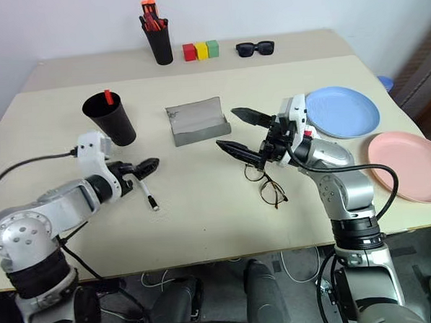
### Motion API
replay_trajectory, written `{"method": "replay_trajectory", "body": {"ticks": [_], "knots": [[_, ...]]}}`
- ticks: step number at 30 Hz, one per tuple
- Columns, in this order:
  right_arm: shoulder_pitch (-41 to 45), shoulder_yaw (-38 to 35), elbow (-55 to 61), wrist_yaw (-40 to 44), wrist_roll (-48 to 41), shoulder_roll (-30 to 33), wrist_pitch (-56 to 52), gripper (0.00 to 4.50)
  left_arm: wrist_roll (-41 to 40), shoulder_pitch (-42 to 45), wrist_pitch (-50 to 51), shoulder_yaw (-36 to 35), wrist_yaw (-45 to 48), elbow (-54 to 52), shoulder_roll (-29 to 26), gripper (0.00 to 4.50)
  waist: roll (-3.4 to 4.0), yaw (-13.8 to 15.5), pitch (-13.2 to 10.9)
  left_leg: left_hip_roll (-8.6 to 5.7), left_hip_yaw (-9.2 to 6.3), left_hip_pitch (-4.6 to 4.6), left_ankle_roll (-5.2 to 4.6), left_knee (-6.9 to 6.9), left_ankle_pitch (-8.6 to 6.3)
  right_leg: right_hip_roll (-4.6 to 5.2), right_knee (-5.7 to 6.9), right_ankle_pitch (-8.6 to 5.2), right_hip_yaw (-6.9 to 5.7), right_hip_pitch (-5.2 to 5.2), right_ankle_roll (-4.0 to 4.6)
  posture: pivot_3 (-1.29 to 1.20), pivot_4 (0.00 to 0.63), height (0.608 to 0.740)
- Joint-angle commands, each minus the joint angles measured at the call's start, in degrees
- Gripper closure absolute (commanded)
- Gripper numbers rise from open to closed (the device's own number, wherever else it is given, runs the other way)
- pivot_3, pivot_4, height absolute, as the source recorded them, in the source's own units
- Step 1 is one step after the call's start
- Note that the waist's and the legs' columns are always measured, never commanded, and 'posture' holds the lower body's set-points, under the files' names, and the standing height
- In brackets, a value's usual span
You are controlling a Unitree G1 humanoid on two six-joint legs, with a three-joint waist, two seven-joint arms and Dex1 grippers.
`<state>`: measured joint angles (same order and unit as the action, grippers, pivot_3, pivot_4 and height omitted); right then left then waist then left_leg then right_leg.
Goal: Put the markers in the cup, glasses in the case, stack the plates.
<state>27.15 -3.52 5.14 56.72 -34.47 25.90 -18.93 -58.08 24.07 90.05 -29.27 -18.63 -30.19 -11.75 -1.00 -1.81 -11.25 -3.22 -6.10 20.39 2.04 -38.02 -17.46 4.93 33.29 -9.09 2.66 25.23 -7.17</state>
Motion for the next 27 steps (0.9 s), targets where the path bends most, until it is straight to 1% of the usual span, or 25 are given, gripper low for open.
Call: {"method": "replay_trajectory", "body": {"ticks": [1,3,5,7,9,11,12,13,15,16,17,18,19,21,23,27], "knots": [[0.75,-0.98,1.39,-0.01,-0.5,0.22,0.76,0.0,-1.96,0.51,2.45,-1.92,-5.37,-3.26,2.02,0.09,0.0,0.25,0.0,0.0,0.01,0.0,0.0,0.0,0.0,0.0,-0.01,0.0,0.0,0.0,0.0,0.0,0.15,0.74],[0.46,-0.82,1.48,-0.1,-0.29,0.14,0.94,0.0,-6.4,-0.64,2.45,-0.6,-9.65,-1.27,3.69,0.09,0.0,0.44,0.0,0.01,0.01,-0.01,0.0,0.0,0.0,0.0,-0.01,0.0,0.01,0.0,0.0,0.0,0.15,0.74],[0.24,-0.73,1.52,-0.28,-0.37,-0.11,0.88,0.0,-7.22,-0.52,2.45,0.05,-11.25,-1.81,3.96,0.09,0.0,0.83,0.0,0.01,0.03,-0.03,0.01,0.0,0.0,0.0,-0.01,0.0,0.03,0.0,0.01,0.0,0.15,0.74],[0.05,-0.59,1.48,-0.27,-0.3,-0.22,1.0,0.0,-9.03,0.21,2.45,-2.03,-15.4,-1.68,6.43,0.09,0.0,1.01,0.0,0.0,0.04,0.0,0.04,0.0,0.02,0.01,-0.03,0.0,0.02,0.0,0.01,0.0,0.15,0.74],[-0.15,-0.52,1.59,-0.42,-0.28,-0.42,1.12,0.0,-9.37,1.46,2.45,-1.49,-18.21,-1.86,6.26,0.09,-0.01,1.19,0.0,0.0,0.03,0.0,0.06,-0.01,0.03,0.01,-0.06,0.0,0.02,-0.03,0.01,0.0,0.15,0.74],[-0.2,-0.46,1.66,-0.57,-0.21,-0.54,1.21,0.0,-11.24,2.18,2.45,-2.88,-23.58,-0.46,9.57,0.09,-0.01,1.24,0.0,0.0,0.02,0.01,0.1,-0.01,0.05,0.01,-0.07,0.0,0.02,-0.04,0.01,0.0,0.15,0.74],[-0.18,-0.45,1.68,-0.64,-0.27,-0.59,1.16,0.0,-12.98,2.29,2.45,-3.06,-25.88,0.86,10.69,0.09,-0.02,1.25,0.01,-0.01,0.02,-0.01,0.1,-0.01,0.05,0.02,-0.09,0.0,0.02,-0.07,0.01,0.0,0.15,0.74],[-0.17,-0.39,1.7,-0.71,-0.26,-0.67,1.18,0.0,-14.66,2.63,2.45,-4.33,-28.96,2.07,13.28,0.09,-0.02,1.24,0.01,-0.01,0.02,-0.02,0.1,-0.01,0.05,0.02,-0.11,0.0,0.02,-0.1,0.0,0.0,0.15,0.74],[-0.15,-0.32,1.71,-0.79,-0.24,-0.74,1.17,0.0,-17.45,3.28,2.45,-4.16,-32.63,3.88,13.95,0.09,-0.04,1.23,0.0,-0.01,0.02,-0.02,0.1,-0.01,0.05,0.03,-0.14,0.0,0.02,-0.11,0.0,0.0,0.15,0.74],[-0.11,-0.3,1.7,-0.74,-0.37,-0.76,0.97,0.0,-20.94,3.15,0.89,-3.24,-35.65,4.88,13.71,0.09,-0.04,1.21,0.0,-0.01,0.01,-0.01,0.1,-0.01,0.05,0.02,-0.14,0.0,0.01,-0.11,0.0,0.0,0.15,0.74],[-0.09,-0.27,1.67,-0.73,-0.41,-0.76,0.87,0.0,-29.64,1.61,-4.61,0.57,-42.16,6.75,10.99,0.09,-0.04,1.13,0.0,-0.01,0.0,-0.01,0.1,-0.01,0.05,0.02,-0.14,0.0,0.0,-0.1,0.0,0.0,0.15,0.74],[-0.07,-0.19,1.62,-0.67,-0.26,-0.67,0.95,0.0,-36.79,0.79,-9.02,3.8,-46.78,8.19,8.15,0.09,-0.04,1.01,0.0,0.0,0.0,-0.03,0.1,0.0,0.05,0.02,-0.12,0.0,0.01,-0.09,0.01,0.0,0.15,0.74],[-0.07,-0.13,1.61,-0.63,-0.23,-0.6,0.93,0.0,-42.32,0.22,-12.67,6.92,-50.22,9.04,4.54,0.09,-0.04,1.02,0.0,0.02,-0.01,-0.03,0.11,0.01,0.05,0.01,-0.1,0.0,0.02,-0.06,0.01,0.0,0.15,0.74],[-0.06,-0.23,1.5,-0.6,-0.23,-0.46,0.9,0.0,-50.65,-0.2,-19.0,12.86,-54.96,9.75,-3.27,0.09,-0.03,1.11,0.0,0.03,-0.17,-0.01,0.2,0.01,0.09,0.03,-0.02,0.0,0.04,0.03,0.02,0.0,0.15,0.74],[-0.17,-0.35,1.62,-0.63,-0.32,-0.33,0.78,0.0,-54.46,0.2,-24.53,16.5,-56.87,9.75,-8.27,0.09,-0.02,1.19,0.01,0.0,-0.16,-0.01,0.31,0.01,0.1,0.05,-0.02,0.01,0.04,0.03,0.03,0.0,0.15,0.74],[-0.57,-0.39,2.03,-0.84,-0.25,-0.21,0.74,0.0,-54.92,0.54,-30.97,20.75,-56.45,8.12,-15.34,0.09,-0.01,1.44,0.01,-0.08,-0.04,0.0,0.34,0.01,0.12,0.08,-0.08,0.0,0.03,-0.04,0.04,0.0,0.15,0.74]]}}
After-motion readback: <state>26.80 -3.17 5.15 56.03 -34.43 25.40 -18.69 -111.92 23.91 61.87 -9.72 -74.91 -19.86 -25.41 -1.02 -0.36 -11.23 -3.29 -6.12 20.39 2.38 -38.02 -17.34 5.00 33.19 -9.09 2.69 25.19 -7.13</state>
